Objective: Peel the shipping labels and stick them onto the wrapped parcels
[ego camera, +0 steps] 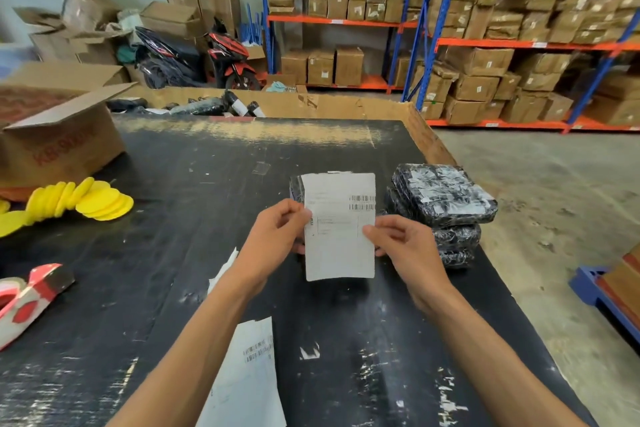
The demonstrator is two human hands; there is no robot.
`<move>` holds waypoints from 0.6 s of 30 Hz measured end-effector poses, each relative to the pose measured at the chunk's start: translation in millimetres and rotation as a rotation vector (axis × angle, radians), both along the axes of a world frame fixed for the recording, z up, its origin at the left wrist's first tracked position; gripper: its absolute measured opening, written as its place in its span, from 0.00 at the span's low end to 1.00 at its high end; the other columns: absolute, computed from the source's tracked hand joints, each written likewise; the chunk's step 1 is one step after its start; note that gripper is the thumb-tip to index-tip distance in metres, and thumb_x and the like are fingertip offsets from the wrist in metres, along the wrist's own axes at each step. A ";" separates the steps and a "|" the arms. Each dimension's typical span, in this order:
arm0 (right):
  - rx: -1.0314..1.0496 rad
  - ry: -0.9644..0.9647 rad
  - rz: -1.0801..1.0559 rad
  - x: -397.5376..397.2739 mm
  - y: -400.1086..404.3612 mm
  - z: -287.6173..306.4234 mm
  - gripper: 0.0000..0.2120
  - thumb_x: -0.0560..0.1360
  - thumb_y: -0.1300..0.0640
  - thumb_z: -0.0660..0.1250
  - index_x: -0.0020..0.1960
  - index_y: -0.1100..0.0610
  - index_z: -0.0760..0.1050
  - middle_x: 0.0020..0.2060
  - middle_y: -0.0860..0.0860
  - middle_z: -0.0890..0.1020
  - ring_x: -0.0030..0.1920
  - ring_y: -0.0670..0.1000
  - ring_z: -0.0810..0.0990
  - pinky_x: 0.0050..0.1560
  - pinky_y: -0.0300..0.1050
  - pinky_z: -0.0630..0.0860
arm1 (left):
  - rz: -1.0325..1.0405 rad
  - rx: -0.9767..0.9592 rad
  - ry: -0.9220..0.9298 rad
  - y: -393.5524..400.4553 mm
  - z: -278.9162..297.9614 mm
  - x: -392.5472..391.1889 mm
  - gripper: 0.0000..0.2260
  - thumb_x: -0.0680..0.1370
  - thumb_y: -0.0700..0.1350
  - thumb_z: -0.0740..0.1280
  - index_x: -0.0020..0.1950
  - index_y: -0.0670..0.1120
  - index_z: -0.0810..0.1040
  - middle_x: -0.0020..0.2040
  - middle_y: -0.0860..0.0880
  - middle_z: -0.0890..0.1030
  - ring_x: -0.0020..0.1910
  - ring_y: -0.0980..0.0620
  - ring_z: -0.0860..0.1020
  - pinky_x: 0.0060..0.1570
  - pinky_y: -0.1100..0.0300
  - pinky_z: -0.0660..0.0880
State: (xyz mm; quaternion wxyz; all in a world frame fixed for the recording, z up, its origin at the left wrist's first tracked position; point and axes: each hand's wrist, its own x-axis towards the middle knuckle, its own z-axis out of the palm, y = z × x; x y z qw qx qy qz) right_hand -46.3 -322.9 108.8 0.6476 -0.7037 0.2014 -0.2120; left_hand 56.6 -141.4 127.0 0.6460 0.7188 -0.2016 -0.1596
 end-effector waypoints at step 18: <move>-0.006 0.248 0.064 113.0 -70.8 21.5 0.08 0.74 0.64 0.74 0.52 0.67 0.82 0.33 0.54 0.82 0.30 0.49 0.75 0.27 0.36 0.73 | 0.066 0.226 0.120 -56.2 18.5 98.8 0.05 0.70 0.31 0.75 0.42 0.39 0.81 0.47 0.43 0.85 0.38 0.51 0.84 0.36 0.65 0.81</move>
